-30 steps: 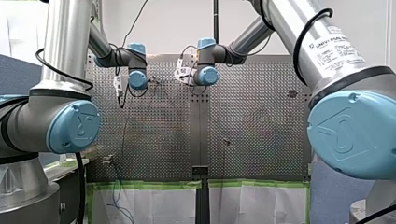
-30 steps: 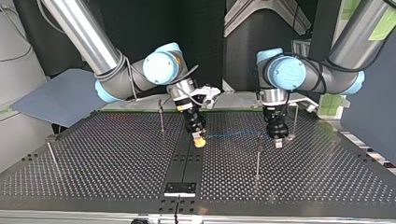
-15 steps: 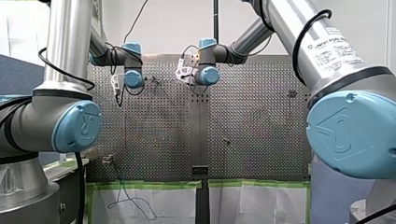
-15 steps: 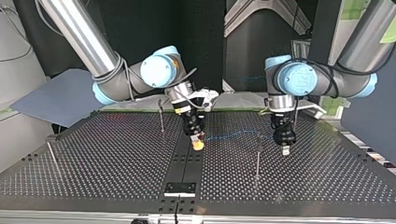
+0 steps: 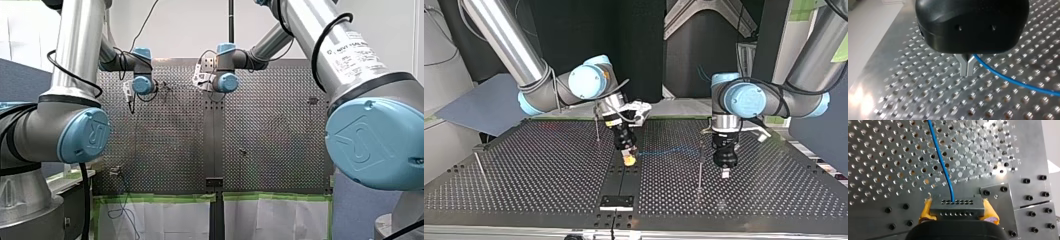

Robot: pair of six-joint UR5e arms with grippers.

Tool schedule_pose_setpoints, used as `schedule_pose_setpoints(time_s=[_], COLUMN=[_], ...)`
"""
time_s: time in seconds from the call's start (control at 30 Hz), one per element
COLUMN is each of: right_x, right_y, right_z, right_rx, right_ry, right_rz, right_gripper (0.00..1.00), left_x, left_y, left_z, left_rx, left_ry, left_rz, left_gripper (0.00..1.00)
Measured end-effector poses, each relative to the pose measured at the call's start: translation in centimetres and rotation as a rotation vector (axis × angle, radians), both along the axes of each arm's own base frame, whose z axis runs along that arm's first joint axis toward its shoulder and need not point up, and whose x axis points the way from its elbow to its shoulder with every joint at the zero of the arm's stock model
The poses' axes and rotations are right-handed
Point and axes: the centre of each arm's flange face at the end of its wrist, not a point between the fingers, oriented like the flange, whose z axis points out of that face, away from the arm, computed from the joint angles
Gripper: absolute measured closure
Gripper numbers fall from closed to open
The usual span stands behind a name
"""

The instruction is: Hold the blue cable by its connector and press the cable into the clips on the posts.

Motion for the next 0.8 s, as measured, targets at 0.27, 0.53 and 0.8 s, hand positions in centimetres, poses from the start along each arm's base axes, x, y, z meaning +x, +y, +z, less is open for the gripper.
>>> schedule_pose_setpoints(time_s=[0.27, 0.53, 0.8], right_x=[0.1, -0.6, -0.9], right_y=[-1.3, -2.5, -2.8], right_z=[-0.7, -0.7, -0.7], right_rx=[0.0, -0.002, 0.0], right_ry=[0.001, 0.0, 0.002], right_rz=[-0.004, -0.022, -0.025], right_gripper=[1.0, 1.0, 1.0], left_x=[1.0, 1.2, 1.2], left_y=[1.1, 1.5, 1.5], left_z=[-0.9, -1.1, -1.1], left_rx=[-0.005, -0.005, -0.003], left_ry=[0.012, 0.019, 0.017], left_rz=[0.013, 0.019, 0.023], left_gripper=[1.0, 1.0, 0.73])
